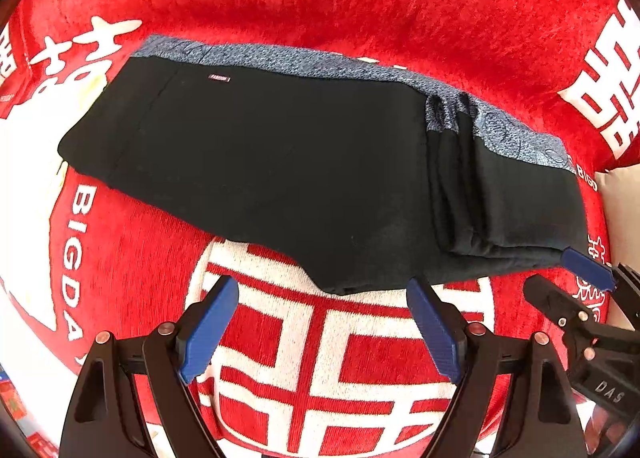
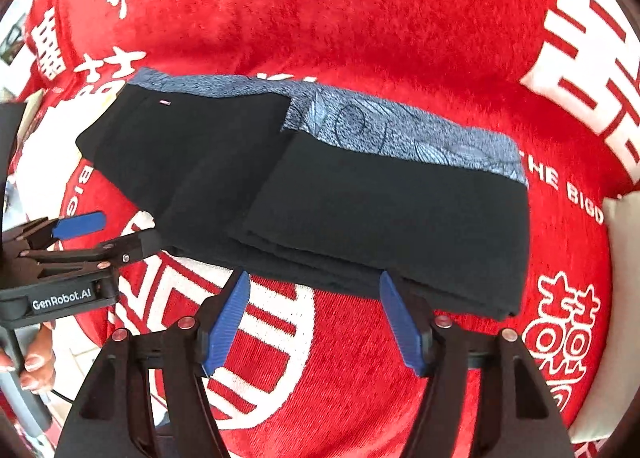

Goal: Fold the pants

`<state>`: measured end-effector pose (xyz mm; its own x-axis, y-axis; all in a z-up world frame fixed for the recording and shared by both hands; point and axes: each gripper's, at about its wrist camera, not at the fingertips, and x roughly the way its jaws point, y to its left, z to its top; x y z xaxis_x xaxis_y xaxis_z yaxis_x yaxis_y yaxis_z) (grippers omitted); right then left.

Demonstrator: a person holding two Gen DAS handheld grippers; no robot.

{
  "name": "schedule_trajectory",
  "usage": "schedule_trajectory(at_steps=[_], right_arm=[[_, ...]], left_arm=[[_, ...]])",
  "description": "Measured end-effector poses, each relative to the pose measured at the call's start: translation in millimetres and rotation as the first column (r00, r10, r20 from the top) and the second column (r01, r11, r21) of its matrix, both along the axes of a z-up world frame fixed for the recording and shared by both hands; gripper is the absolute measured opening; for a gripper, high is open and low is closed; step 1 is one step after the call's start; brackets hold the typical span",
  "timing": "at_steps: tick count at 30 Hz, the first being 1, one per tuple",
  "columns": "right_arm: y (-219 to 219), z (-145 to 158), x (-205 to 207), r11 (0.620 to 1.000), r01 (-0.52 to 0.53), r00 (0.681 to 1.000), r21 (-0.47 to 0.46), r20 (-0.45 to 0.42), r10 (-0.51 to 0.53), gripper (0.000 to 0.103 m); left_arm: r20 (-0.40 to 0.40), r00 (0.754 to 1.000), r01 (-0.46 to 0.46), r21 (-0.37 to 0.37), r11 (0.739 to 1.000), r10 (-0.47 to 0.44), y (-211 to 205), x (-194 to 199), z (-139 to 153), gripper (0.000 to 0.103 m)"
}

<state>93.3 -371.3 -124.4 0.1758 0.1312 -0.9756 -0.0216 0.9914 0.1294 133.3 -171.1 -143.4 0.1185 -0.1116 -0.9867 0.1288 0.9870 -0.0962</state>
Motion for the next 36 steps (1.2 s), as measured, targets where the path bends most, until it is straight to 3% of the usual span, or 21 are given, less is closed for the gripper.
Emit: schedule_trajectory(at_steps=[5,20,27,36], right_arm=[[7,-6,7,0.999,0.031,0.999,0.014,-0.037,-0.030,0.071],[47,-10,36,1.000,-0.008,1.000,-0.011,-0.028,0.008,0.071],[45,-44,43,0.997,0.068,0.991,0.030,-0.115,-0.064,0.072],[58,-48,40,1.000,0.017,0.996,-0.023,-0.083,-0.019,0.080]], left_arm=[[-0.014,1.000,-0.027,0.000,1.000,0.027,16,-1,-4,0.086],[-0.035,0.992,-0.119,-0.058,0.991,0.117,72,4,-15,0.086],[-0.076,0.987,-0.145,-0.089,0.985,0.139,92,0,-19,0.086],[-0.101,0.973,-0.219,-0.115,0.969,0.208,122,15,-27,0.086]])
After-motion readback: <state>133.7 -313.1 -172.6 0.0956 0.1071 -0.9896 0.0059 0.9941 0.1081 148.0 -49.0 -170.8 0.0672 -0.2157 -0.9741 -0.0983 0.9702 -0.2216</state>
